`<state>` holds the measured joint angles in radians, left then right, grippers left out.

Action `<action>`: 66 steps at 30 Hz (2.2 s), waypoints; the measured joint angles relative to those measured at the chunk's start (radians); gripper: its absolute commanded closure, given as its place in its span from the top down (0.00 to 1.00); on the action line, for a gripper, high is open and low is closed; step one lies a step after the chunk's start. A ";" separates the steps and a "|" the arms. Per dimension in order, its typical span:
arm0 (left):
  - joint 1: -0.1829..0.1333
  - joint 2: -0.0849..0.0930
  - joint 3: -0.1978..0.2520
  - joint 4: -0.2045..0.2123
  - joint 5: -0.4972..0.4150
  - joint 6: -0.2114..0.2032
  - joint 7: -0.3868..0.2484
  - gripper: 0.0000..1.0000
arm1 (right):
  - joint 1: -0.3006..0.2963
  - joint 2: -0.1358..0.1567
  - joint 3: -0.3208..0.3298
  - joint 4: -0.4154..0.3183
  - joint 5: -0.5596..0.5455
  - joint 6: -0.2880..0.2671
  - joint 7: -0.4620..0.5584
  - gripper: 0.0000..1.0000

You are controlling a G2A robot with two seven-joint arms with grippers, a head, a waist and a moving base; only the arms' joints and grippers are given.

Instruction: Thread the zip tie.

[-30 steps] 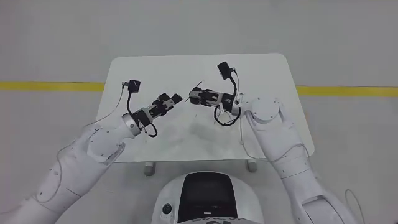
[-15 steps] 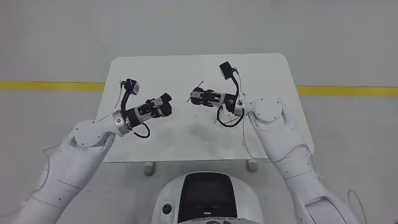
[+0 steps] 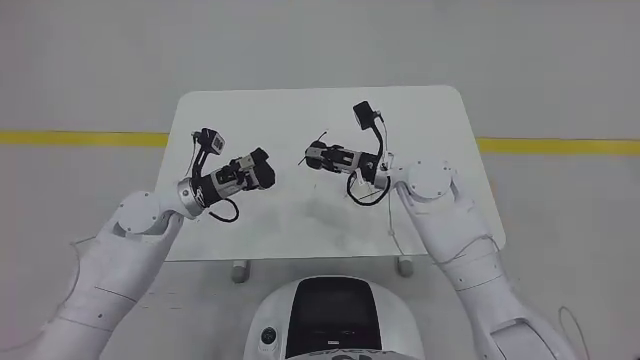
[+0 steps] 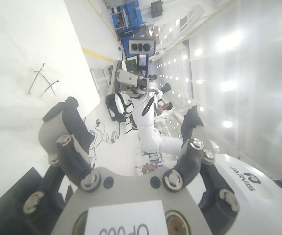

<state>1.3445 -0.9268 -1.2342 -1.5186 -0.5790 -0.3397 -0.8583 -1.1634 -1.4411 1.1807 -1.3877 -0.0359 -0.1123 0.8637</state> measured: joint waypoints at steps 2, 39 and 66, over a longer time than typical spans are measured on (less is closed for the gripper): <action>0.000 -0.006 0.007 0.000 0.008 -0.001 0.002 1.00 | -0.005 -0.002 -0.012 0.002 0.009 0.004 -0.032 0.00; -0.045 -0.056 0.071 0.063 -0.044 0.016 0.045 0.68 | -0.049 -0.001 -0.119 -0.080 -0.074 0.088 -0.246 0.00; -0.079 -0.068 0.090 0.115 -0.032 0.025 0.023 0.30 | -0.045 0.008 -0.134 -0.077 -0.063 0.083 -0.312 0.00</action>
<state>1.2653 -0.9944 -1.1446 -1.4037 -0.6109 -0.3151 -0.8357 -1.2087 -1.4329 1.0463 -1.4652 -0.0989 -0.0291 0.5520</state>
